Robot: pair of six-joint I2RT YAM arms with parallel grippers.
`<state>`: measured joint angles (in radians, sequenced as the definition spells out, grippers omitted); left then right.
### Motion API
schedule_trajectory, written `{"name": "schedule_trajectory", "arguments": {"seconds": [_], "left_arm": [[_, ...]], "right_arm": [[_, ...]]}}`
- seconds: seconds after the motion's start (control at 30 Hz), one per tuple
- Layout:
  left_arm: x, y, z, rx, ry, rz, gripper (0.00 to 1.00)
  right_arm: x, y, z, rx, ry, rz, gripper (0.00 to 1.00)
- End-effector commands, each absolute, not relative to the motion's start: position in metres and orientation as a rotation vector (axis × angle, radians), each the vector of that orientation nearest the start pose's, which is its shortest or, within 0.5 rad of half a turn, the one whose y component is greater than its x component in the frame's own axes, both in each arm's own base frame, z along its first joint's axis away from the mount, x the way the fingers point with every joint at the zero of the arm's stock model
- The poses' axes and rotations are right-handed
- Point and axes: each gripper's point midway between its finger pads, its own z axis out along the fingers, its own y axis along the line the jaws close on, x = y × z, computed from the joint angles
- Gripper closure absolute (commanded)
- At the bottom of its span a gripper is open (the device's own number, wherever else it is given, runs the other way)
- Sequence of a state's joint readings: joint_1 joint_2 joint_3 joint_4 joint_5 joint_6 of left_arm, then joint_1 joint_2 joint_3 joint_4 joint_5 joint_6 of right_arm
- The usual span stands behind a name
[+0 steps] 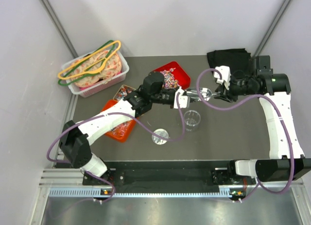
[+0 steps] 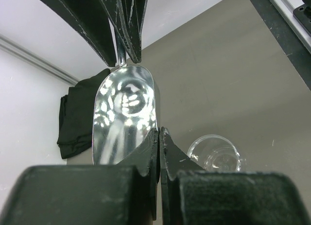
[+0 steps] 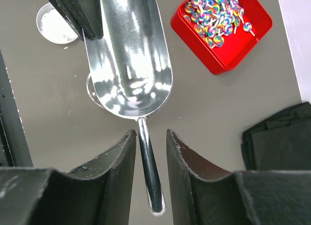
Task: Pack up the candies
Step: Pick up the spatula from the center of the board.
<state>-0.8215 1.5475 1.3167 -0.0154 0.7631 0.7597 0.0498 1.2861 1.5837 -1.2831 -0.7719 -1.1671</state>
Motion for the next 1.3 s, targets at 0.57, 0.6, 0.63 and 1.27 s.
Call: {"name": "schedule_trajectory", "arguments": {"seconds": [0.57,0.6,0.63,1.27], "left_arm": [[0.215,-0.416,0.321,1.679,0.667,-0.859,1.00],[0.215,-0.415,0.320,1.691,0.649,-0.852,1.00],[0.212,-0.413,0.317,1.704,0.660,-0.864,1.00],[0.222,-0.405,0.309,1.720,0.678,-0.829,1.00]], "right_arm": [[0.250,0.134,0.296,-1.554,1.494,0.577,0.80],[0.248,0.134,0.295,-1.554,1.490,0.586,0.80],[0.247,0.135,0.293,-1.565,1.484,0.587,0.80],[0.244,0.120,0.306,-1.501,1.475,0.573,0.74]]}}
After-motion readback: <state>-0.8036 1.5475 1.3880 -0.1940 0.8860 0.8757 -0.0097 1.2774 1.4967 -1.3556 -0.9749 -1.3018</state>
